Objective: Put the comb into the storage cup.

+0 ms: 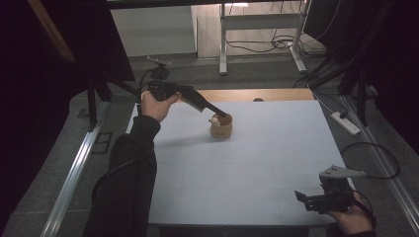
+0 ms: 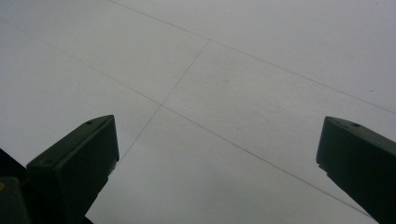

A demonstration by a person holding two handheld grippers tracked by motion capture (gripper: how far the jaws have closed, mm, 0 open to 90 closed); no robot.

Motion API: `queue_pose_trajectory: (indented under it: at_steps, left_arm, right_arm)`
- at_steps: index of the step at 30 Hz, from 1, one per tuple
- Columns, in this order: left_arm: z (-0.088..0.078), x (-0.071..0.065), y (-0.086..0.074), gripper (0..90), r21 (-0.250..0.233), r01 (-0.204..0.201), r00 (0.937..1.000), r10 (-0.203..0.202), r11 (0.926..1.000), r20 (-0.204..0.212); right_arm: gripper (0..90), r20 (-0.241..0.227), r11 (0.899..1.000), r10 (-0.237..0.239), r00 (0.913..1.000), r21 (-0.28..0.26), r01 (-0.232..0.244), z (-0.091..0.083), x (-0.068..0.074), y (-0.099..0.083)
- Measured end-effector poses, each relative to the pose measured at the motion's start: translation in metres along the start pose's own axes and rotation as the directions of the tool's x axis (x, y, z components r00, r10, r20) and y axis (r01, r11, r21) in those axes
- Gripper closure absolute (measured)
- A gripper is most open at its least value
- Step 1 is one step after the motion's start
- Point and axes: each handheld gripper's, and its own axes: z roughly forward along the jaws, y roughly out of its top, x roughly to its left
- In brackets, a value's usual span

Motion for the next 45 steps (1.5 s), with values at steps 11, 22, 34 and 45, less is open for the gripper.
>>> queue_pose_trajectory:
  at_steps: [11,22,34,45]
  left_arm:
    - [0.008,0.002,-0.001,83.8,0.016,0.001,1.0000,-0.001,0.9999,-0.005]
    - [0.021,0.002,-0.003,83.8,0.035,0.000,1.0000,0.000,0.9994,-0.003]
    - [0.032,0.005,-0.005,83.8,0.059,-0.001,0.9999,0.002,0.9983,-0.013]
    - [0.040,0.005,-0.007,83.7,0.077,0.002,0.9999,-0.001,0.9970,-0.017]
  right_arm:
    - [0.0,0.001,1.000,-0.004,1.0000,0.010,0.004,0.001,0.001,0.000]
    - [0.0,0.002,1.000,-0.007,1.0000,0.017,0.007,0.001,0.001,0.000]
    - [0.0,-0.001,1.000,-0.012,0.9999,0.021,0.012,0.002,0.001,0.000]
    - [0.0,0.000,0.999,-0.015,0.9999,0.029,0.015,0.003,0.002,0.001]
